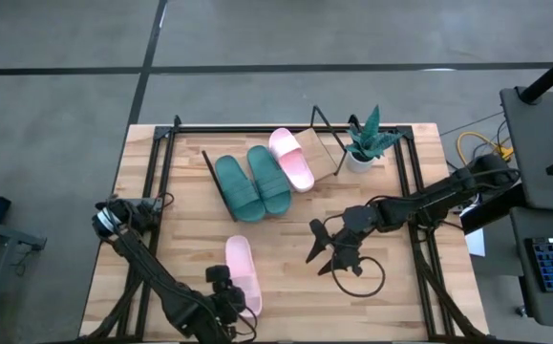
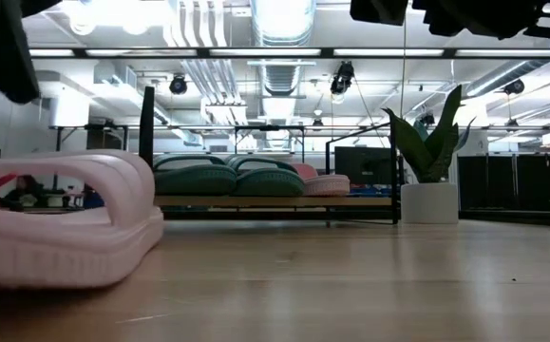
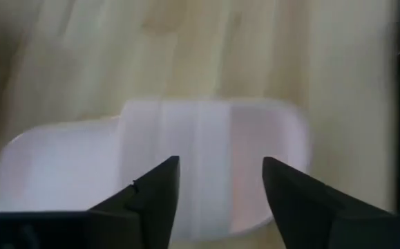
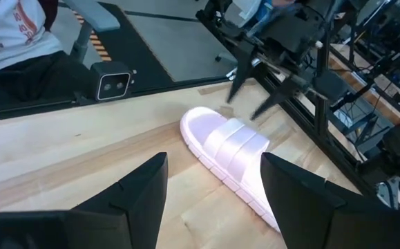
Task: Pick and place slides into the shelf
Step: Put the pink slide on the shelf
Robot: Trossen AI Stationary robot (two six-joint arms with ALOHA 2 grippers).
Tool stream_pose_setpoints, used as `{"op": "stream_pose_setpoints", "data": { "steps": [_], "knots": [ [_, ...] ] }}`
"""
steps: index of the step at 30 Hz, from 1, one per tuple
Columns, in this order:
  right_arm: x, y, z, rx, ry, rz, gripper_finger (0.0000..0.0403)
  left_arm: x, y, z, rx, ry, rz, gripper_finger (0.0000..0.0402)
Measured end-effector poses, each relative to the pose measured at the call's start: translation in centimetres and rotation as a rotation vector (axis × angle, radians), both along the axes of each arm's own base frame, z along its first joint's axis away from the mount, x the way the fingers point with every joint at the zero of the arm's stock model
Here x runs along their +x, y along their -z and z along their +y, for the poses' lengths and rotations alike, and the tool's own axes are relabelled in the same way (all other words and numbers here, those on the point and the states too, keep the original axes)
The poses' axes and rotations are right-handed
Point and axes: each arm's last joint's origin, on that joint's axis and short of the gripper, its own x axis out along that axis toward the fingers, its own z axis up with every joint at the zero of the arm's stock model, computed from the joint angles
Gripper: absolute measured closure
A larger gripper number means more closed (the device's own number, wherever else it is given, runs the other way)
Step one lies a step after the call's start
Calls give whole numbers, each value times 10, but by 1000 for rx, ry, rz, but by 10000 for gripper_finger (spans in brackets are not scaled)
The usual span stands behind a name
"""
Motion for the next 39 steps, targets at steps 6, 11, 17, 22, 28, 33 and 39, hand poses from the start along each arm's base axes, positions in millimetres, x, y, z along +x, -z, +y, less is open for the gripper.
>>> {"op": "stream_pose_setpoints", "data": {
  "steps": [6,11,17,22,28,33,39],
  "knots": [
    [-1,-2,0,12,5,-1,182,25,9,0,18,69,-38,213],
    [-2,-1,-1,8,5,13,182,33,23,0,17,62,17,253],
    [-2,0,-1,3,25,25,182,33,25,0,17,66,33,297],
    [-2,0,-1,9,28,31,182,32,26,0,6,74,50,316],
    [-2,0,-1,11,29,32,182,27,8,1,-86,162,98,318],
    [-2,0,-1,11,28,32,181,24,-25,27,-165,103,107,318],
    [-2,1,-1,13,31,47,181,19,-49,69,-287,-6,102,282]
  ]
}}
